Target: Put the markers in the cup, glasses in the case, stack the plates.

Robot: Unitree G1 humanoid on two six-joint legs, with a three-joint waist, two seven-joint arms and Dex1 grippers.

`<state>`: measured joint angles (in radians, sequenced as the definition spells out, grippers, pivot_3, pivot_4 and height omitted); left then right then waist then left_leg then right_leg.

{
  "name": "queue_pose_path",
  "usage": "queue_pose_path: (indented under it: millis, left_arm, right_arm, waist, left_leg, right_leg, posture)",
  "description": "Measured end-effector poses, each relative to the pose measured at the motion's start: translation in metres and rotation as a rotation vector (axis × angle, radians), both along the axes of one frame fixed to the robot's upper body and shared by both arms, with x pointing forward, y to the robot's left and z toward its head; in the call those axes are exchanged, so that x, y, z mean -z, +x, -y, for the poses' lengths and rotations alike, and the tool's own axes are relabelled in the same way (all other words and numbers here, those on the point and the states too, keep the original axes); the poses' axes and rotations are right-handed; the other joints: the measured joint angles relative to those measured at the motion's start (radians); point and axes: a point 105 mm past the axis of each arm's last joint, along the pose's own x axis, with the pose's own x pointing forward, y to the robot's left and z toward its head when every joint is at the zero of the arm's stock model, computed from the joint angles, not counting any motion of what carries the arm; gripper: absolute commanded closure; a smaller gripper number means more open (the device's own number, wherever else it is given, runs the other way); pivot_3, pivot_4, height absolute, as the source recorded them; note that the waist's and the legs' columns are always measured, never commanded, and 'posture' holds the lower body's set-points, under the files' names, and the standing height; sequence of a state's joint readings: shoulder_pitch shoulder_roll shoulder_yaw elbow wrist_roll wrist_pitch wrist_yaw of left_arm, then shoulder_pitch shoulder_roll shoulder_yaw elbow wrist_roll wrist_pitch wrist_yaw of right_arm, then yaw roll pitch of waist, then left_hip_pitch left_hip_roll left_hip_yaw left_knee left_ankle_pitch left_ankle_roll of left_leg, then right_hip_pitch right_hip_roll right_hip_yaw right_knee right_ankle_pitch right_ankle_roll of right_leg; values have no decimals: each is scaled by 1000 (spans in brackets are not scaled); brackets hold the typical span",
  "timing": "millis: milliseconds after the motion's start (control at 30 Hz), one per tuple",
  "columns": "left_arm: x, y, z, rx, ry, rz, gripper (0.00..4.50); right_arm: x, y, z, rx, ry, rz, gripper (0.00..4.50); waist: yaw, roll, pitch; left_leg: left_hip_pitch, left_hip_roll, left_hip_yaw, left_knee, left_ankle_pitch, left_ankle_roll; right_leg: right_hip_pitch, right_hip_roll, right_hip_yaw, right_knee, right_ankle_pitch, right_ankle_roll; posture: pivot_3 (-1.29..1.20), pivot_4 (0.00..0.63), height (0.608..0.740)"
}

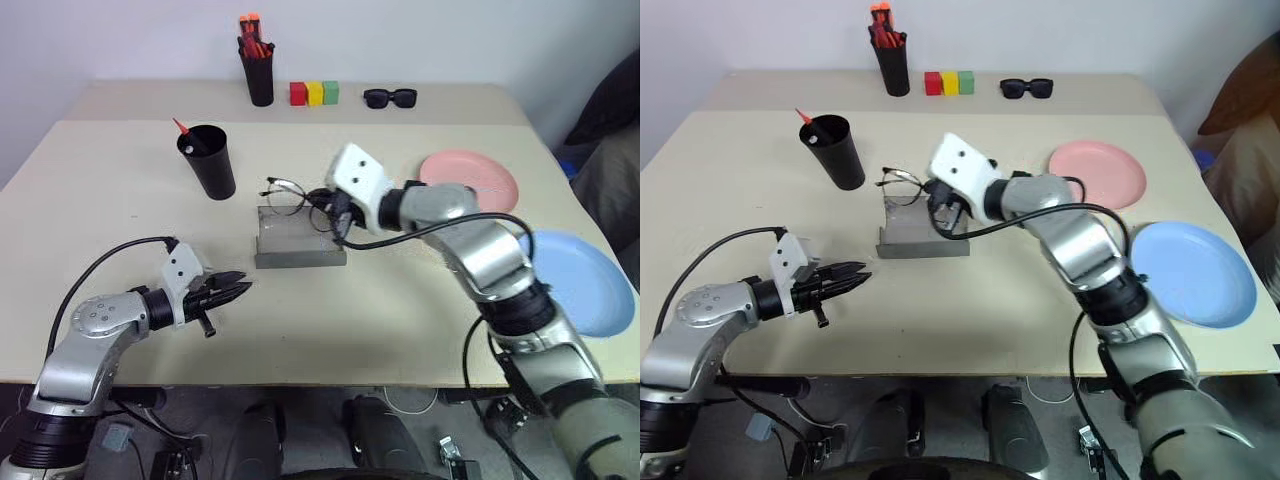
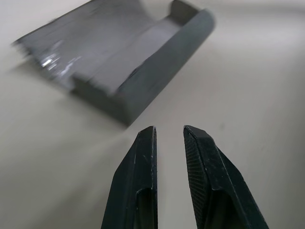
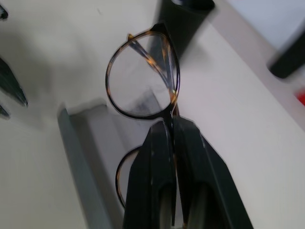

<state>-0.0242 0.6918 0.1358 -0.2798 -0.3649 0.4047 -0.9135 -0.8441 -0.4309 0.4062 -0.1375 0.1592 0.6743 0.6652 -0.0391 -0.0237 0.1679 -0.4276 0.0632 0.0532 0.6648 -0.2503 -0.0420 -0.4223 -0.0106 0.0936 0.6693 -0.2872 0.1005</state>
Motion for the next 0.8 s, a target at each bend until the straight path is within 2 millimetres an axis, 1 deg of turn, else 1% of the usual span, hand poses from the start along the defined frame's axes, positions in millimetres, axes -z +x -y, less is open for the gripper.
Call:
queue_pose_path:
  millis: [67,133,233,367,500,633,700,767,800]
  left_arm:
    - [2,-3,-7,-23,3,-11,3621]
    - [0,-6,-9,-36,-1,-4,3621]
    - [-1,-12,-8,-44,7,7,3621]
    - [-1,-15,-8,-55,4,9,3621]
    - [-2,-15,-7,-58,-1,11,3621]
    - [-5,-13,-7,-63,-3,26,3621]
    - [-7,-11,-6,-61,-4,34,3621]
    - [-8,-9,-3,-54,-4,33,3621]
    - [-9,-8,-2,-53,-5,36,3621]
  right_arm:
    - [12,2,-10,-26,-20,-10,4437]
    - [24,8,-13,-29,-47,-14,4437]
    - [36,16,-6,-20,-103,3,4437]
    - [44,23,8,-5,-177,26,4437]
    - [50,22,15,-19,-218,20,4437]
    - [59,13,15,-72,-240,-30,4437]
    - [60,10,13,-94,-240,-45,3829]
    - [60,8,10,-107,-238,-50,3086]
    - [60,7,10,-111,-238,-54,2627]
  waist:
    - [4,0,0]
    - [5,0,0]
    - [2,0,0]
    - [-4,0,0]
    - [-6,0,0]
    - [-5,0,0]
    - [-5,0,0]
    - [-5,0,0]
    - [-5,0,0]
  left_leg:
    - [0,0,1,0,0,0]
    - [0,0,1,1,0,0]
    - [0,0,2,0,0,0]
    - [0,0,1,0,0,0]
    - [0,0,1,0,0,0]
    - [0,0,2,0,0,0]
    - [0,0,2,0,0,0]
    - [0,0,2,0,0,0]
    - [0,0,1,0,0,0]
  right_leg:
    - [0,-1,0,-1,0,0]
    - [0,-2,0,-1,0,0]
    - [0,-1,0,0,0,0]
    - [0,-1,0,0,0,0]
    - [0,0,0,0,0,0]
    - [0,-1,0,0,0,0]
    - [0,-1,0,0,0,0]
    - [0,-1,0,0,0,0]
    - [0,0,0,0,0,0]
  posture:
    - [0,150,732]
    - [0,150,732]
    - [0,150,732]
    - [0,150,732]
    - [0,150,732]
    - [0,150,732]
    - [0,150,732]
    - [0,150,732]
    - [0,150,732]
